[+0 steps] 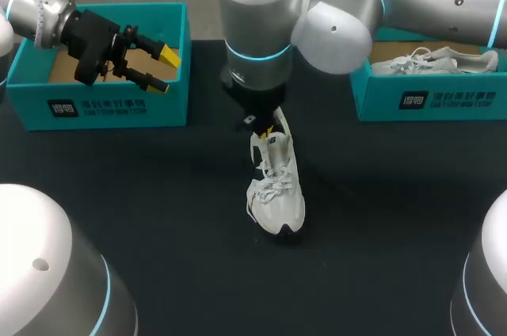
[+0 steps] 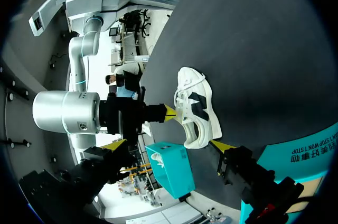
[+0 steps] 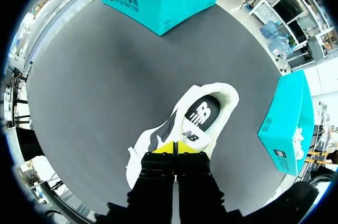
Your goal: Take the shoe out of the shoebox, open the shoe tongue, remove and reinsert the insole, then place the shoe into the shoebox
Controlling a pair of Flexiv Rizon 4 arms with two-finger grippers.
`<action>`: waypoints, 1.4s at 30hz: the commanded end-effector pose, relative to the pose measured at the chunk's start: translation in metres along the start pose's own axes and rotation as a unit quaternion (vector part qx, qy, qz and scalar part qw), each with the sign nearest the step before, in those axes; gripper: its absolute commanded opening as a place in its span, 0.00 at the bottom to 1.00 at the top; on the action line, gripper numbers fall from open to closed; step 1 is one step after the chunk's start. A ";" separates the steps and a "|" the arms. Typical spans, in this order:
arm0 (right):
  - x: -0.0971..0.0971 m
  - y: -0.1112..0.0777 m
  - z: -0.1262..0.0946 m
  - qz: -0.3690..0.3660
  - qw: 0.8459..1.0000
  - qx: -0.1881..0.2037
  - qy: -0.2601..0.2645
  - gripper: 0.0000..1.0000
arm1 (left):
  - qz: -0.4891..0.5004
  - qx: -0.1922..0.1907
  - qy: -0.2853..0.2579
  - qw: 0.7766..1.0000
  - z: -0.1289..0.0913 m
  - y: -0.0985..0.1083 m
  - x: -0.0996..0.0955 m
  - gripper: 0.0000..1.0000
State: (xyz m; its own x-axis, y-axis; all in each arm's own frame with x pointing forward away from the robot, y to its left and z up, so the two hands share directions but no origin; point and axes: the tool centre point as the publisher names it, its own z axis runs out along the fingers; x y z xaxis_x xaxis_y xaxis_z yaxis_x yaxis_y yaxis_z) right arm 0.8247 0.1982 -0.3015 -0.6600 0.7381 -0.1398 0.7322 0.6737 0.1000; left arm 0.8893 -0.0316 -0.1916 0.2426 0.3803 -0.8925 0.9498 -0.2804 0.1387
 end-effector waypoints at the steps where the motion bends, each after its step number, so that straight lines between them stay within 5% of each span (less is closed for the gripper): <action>1: 0.002 0.002 0.000 0.001 1.000 0.002 -0.002 0.00 | 0.001 0.002 0.001 1.000 0.000 0.001 0.000 1.00; 5: 0.002 0.002 0.000 0.001 1.000 0.002 -0.002 0.00 | 0.001 0.002 0.001 1.000 0.000 0.001 0.000 1.00; 7: 0.006 0.006 0.003 -0.117 0.990 -0.069 0.045 0.00 | 0.001 0.002 0.001 1.000 0.000 0.001 0.000 1.00; 11: 0.013 0.009 -0.002 -0.331 0.930 -0.153 0.038 0.00 | 0.001 0.002 0.001 1.000 0.000 0.001 0.000 1.00; 13: 0.015 0.008 -0.006 -0.429 0.884 -0.173 0.075 0.00 | 0.001 0.002 0.001 1.000 0.000 0.001 0.000 1.00; 14: 0.013 0.008 -0.005 -0.445 0.882 -0.145 0.047 0.00 | 0.001 0.002 0.001 1.000 0.000 0.001 0.000 1.00; 26: 0.013 0.008 -0.005 -0.445 0.882 -0.145 0.047 0.00 | 0.001 0.002 0.001 1.000 0.000 0.001 0.000 1.00; 38: -0.043 0.044 0.001 -0.482 0.868 -0.119 -0.015 0.00 | 0.001 0.002 0.001 1.000 0.000 0.001 0.000 1.00; 40: -0.049 0.051 0.001 -0.484 0.867 -0.118 -0.019 0.38 | 0.001 0.002 0.001 1.000 0.000 0.001 0.000 1.00; 42: -0.056 0.058 0.003 -0.485 0.866 -0.118 -0.026 0.54 | 0.001 0.002 0.001 1.000 0.000 0.001 0.000 1.00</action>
State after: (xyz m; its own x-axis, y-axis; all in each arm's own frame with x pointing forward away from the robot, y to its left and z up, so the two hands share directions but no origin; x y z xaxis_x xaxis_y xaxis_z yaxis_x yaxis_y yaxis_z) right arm 0.8964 0.1904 -0.2892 -0.9300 -0.1764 -0.3226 -0.2250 0.9670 0.1198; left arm 0.8892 -0.0316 -0.1916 0.2426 0.3802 -0.8925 0.9498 -0.2805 0.1387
